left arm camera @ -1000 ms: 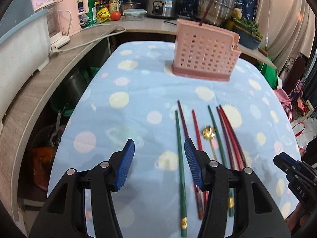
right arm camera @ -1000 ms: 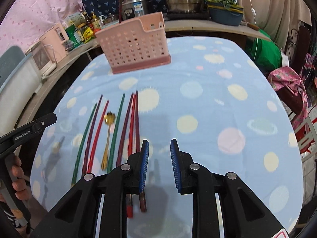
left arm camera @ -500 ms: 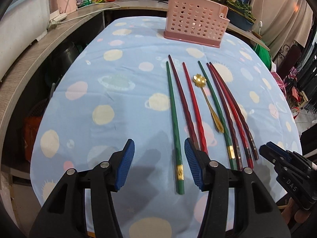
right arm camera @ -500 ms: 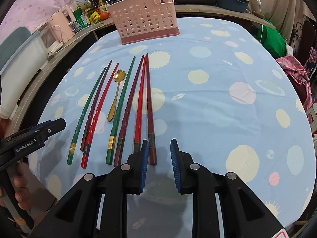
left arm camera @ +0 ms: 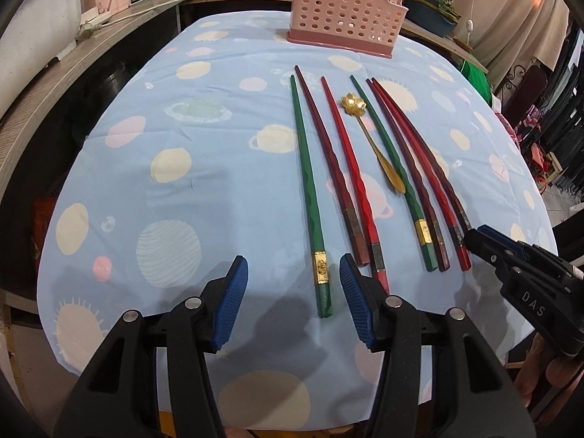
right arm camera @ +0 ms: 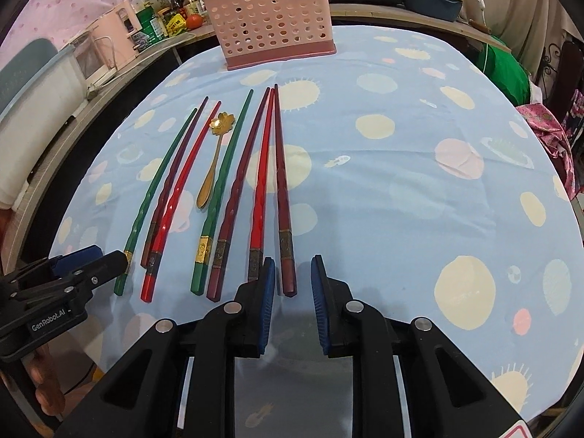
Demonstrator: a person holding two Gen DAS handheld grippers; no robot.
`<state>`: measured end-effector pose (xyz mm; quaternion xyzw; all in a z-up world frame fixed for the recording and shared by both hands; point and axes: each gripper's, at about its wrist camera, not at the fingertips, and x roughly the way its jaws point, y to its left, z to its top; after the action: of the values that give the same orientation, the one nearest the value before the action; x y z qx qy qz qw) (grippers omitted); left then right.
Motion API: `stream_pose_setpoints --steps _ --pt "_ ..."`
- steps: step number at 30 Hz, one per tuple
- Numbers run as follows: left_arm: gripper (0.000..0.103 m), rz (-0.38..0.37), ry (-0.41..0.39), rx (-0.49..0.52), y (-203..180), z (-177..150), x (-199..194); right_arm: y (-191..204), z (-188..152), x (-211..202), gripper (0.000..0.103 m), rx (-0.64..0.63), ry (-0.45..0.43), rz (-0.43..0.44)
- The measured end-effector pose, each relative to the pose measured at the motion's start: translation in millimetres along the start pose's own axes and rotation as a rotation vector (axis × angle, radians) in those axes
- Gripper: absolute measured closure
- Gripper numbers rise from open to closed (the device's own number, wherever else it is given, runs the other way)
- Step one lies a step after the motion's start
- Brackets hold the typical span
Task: Organize utensils
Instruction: 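Grasp a green chopstick with the left tool while the right tool grasps a dark red chopstick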
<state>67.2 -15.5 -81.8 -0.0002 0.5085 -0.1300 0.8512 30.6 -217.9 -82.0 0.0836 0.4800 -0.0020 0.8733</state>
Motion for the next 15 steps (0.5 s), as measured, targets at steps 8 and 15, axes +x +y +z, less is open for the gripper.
stream_pose_setpoints --steps 8,15 --pt "0.070 -0.004 -0.009 0.025 -3.9 -1.7 1.4 0.2 -0.5 1.0 0.090 -0.015 -0.009 -0.015" --pt "0.096 -0.034 -0.005 0.010 -0.6 -3.2 1.5 -1.1 -1.5 0.9 0.093 -0.017 -0.018 -0.019"
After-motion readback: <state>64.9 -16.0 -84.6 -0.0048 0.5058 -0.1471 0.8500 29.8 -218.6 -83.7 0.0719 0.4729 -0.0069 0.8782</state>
